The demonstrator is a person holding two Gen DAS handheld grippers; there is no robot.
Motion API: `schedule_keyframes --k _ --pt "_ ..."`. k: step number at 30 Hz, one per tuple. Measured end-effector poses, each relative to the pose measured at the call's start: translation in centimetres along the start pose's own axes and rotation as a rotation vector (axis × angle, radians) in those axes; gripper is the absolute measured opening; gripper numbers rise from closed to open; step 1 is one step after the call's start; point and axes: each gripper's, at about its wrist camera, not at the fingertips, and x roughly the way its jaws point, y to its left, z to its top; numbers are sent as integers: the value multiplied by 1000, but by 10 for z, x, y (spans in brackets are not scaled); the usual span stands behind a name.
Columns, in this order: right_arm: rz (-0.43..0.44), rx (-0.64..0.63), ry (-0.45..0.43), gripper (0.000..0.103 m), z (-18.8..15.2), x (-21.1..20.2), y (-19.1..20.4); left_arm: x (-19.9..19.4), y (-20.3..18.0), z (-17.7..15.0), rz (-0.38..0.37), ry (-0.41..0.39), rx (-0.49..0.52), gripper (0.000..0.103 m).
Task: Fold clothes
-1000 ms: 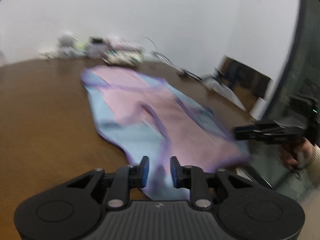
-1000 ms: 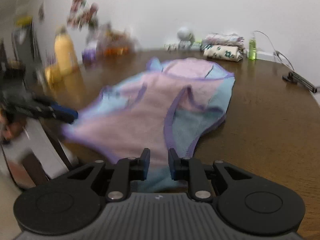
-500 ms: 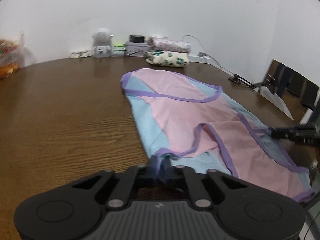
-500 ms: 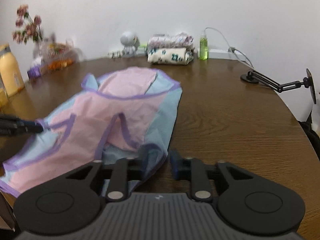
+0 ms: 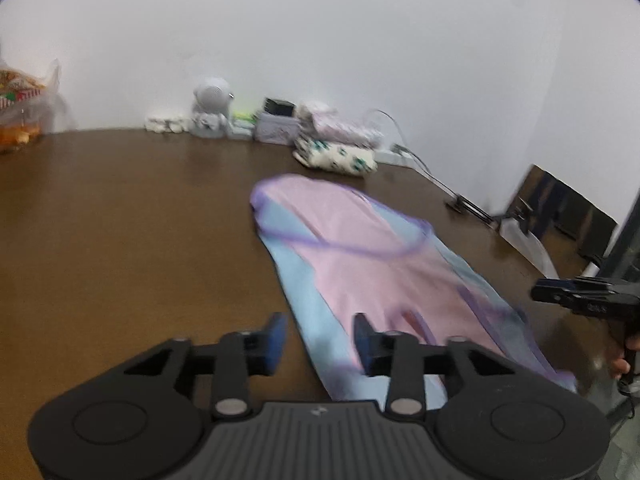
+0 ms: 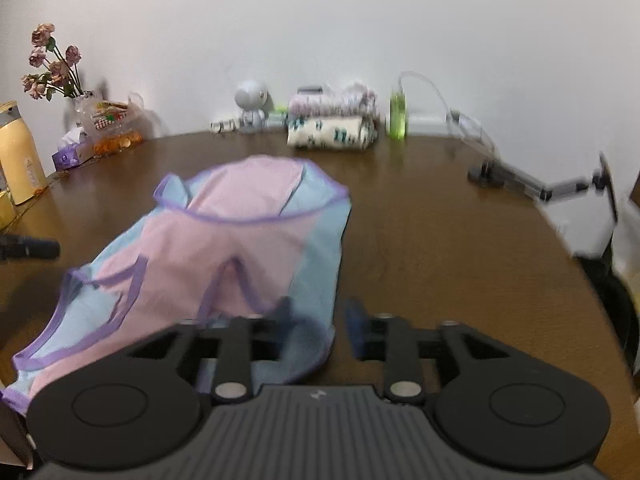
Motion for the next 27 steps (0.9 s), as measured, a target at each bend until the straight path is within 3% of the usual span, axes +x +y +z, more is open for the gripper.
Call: schedule_keyframes --k 3,7,11,15,16,17,18,19,22,27 --pt "-8 6 18 33 34 34 -19 47 12 36 40 32 2 52" --pt "-16 26 90 34 75 97 -36 105 39 68 20 86 -57 55" --pt "12 -43 89 44 108 150 -38 138 55 78 14 121 -88 55" --pt "4 -95 153 45 124 204 -34 150 56 78 12 142 -71 52" --pt "15 -112 163 45 125 214 -32 151 55 78 7 148 -69 38" --pt "18 -120 177 44 124 222 -30 152 55 78 2 155 -66 10" --pt "20 -127 192 43 122 229 -29 153 56 79 10 163 -70 0" --pt "26 -123 192 40 121 232 -27 155 57 80 21 172 -73 2" --pt "46 -93 201 4 120 230 -25 152 59 79 57 158 -105 1" --pt "-142 -153 161 0 111 224 -18 149 61 78 153 139 -124 2"
